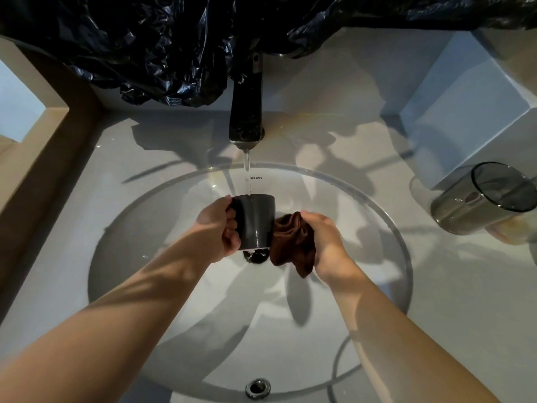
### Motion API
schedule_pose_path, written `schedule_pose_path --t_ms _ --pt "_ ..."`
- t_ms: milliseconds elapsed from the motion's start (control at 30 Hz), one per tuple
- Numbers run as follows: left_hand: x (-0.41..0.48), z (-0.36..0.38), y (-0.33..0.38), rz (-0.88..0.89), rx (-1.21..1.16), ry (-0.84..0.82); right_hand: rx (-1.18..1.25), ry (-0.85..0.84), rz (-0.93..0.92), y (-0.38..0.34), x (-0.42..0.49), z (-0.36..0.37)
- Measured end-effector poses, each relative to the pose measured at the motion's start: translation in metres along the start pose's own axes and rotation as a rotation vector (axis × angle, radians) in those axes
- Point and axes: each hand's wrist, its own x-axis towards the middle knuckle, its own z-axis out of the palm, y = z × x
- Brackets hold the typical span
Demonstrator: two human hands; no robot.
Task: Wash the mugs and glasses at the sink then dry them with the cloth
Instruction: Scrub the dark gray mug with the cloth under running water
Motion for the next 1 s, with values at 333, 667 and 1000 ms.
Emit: schedule_pose_path --t_ms 333,667,1000 --pt "0.012 -0.003 -0.014 0.116 0.143 -0.087 -0.547 -0.192 -0.521 -0.008 -0.007 0.007" --pt "0.014 -0.001 -0.006 0.039 0.032 -0.094 -0.655 0.310 -0.713 -0.022 -0.003 0.002" --pt "0.006 -0.007 -0.003 0.055 -0.007 -0.137 -0.403 -0.096 -0.832 0.000 -0.038 0.054"
